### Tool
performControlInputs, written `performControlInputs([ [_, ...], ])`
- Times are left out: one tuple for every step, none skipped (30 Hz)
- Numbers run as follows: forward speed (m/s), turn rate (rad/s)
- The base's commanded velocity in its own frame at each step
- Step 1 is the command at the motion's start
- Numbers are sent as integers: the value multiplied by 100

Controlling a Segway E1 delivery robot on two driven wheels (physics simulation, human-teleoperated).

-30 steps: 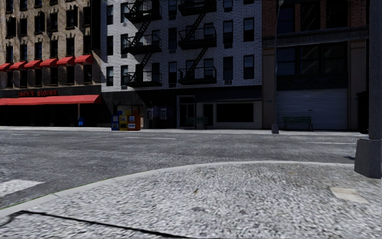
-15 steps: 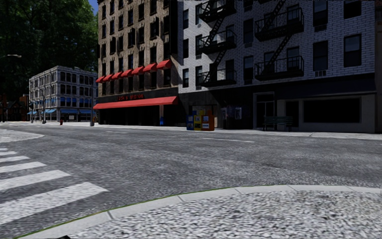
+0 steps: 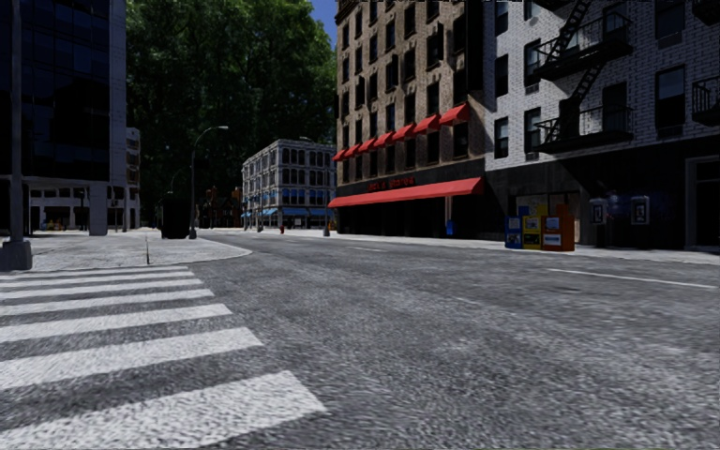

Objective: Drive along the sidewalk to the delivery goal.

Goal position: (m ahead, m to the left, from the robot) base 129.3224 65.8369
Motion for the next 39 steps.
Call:
performControlInputs([
  [161, 88],
  [161, 88],
  [161, 88],
  [161, 88],
  [161, 88],
  [161, 88],
  [161, 88],
  [161, 88],
  [158, 88],
  [155, 88],
  [155, 88],
  [148, 88],
  [142, 88],
  [140, 88],
  [140, 88],
  [138, 88],
  [136, 88],
  [133, 88],
  [131, 88],
  [131, 88],
  [129, 81],
  [128, 71],
  [126, 60],
  [126, 49],
  [126, 49],
  [126, 32],
  [125, 12],
  [125, 0],
  [125, 0],
  [124, 0],
  [122, 0],
  [121, 0],
  [121, 0],
  [121, 0],
  [120, 0],
  [120, 0],
  [120, 0],
  [120, 0],
  [120, 0],
])
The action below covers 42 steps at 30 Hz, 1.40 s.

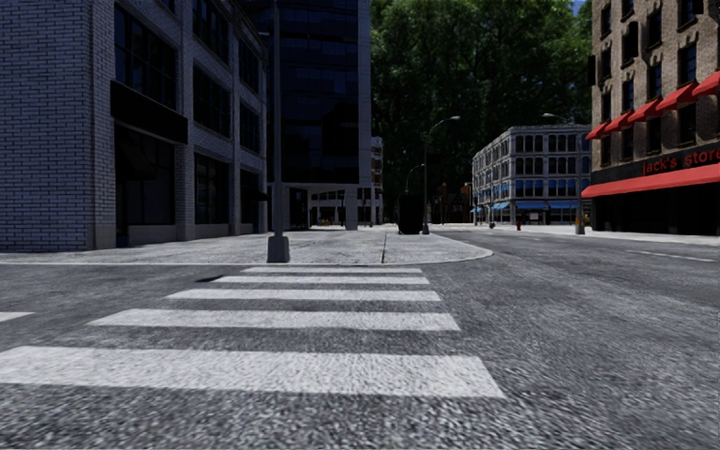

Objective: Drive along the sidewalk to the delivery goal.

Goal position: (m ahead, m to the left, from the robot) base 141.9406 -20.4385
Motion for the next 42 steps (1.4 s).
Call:
performControlInputs([
  [120, 0],
  [120, 0],
  [120, 0],
  [120, 0],
  [191, 0],
  [200, 0],
  [200, 0],
  [200, 0],
  [200, 0],
  [200, 0],
  [200, 0],
  [200, 0],
  [200, 0],
  [200, 0],
  [200, 0],
  [200, 0],
  [200, 0],
  [200, 0],
  [200, 0],
  [200, 0],
  [200, 0],
  [200, 0],
  [200, 0],
  [200, 0],
  [200, 0],
  [200, 0],
  [200, 0],
  [200, 0],
  [200, 0],
  [200, 0],
  [200, 0],
  [200, 0],
  [200, 0],
  [200, 0],
  [200, 0],
  [200, 0],
  [200, 0],
  [200, 0],
  [200, 0],
  [200, 0],
  [200, 0],
  [200, 0],
])
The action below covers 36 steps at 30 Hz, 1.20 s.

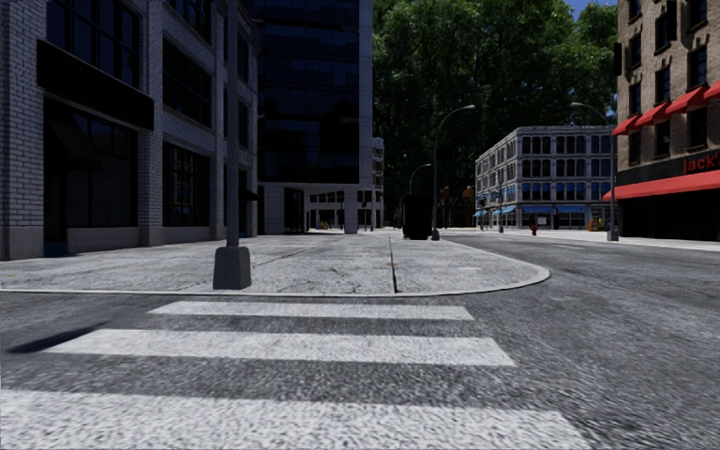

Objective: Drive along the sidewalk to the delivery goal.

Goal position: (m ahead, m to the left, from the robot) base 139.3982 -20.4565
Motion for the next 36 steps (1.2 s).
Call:
performControlInputs([
  [200, 0],
  [200, 0],
  [200, 0],
  [200, 0],
  [200, 0],
  [200, 0],
  [200, 0],
  [200, 0],
  [200, 0],
  [200, 0],
  [200, 0],
  [200, 0],
  [200, 0],
  [200, 0],
  [200, 0],
  [200, 0],
  [200, 0],
  [200, 0],
  [200, 0],
  [200, 0],
  [200, 0],
  [200, 0],
  [200, 0],
  [200, 0],
  [200, 0],
  [200, 0],
  [200, 0],
  [200, 0],
  [200, 0],
  [200, 0],
  [200, 0],
  [200, 0],
  [200, 0],
  [200, 0],
  [200, 0],
  [200, 0],
])
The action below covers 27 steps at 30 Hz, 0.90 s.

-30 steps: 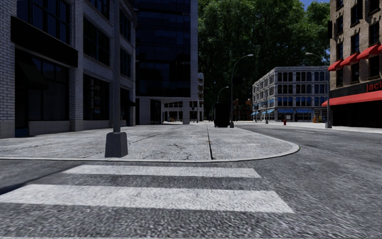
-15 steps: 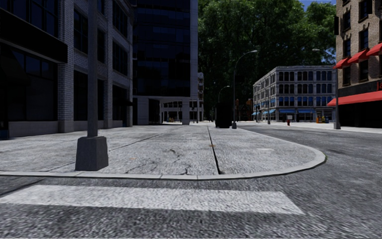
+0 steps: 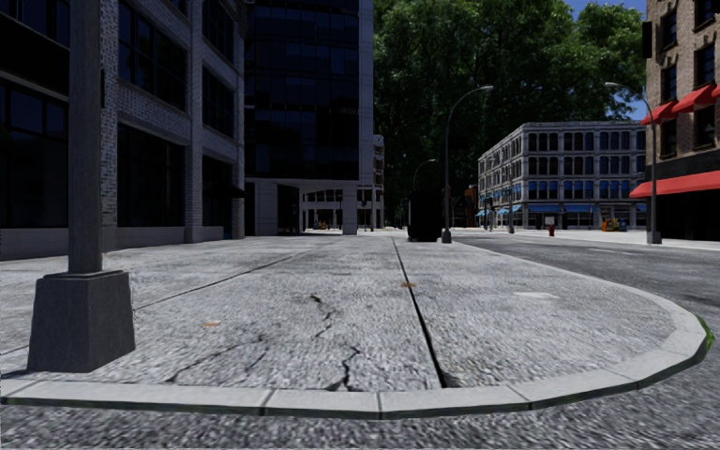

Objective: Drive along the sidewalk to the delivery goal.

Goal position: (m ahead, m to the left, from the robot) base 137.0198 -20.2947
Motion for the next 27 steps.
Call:
performControlInputs([
  [200, 0],
  [200, 0],
  [200, 0],
  [200, 0],
  [200, 0],
  [200, 0],
  [200, 0],
  [200, 0],
  [200, 0],
  [199, 0],
  [187, 0],
  [187, 0],
  [173, 0],
  [162, 0],
  [155, 0],
  [155, 0],
  [144, 0],
  [139, 0],
  [135, 0],
  [134, -13],
  [134, -13],
  [133, -19],
  [133, -20],
  [132, -21],
  [132, -21],
  [132, -21],
  [132, -21],
])
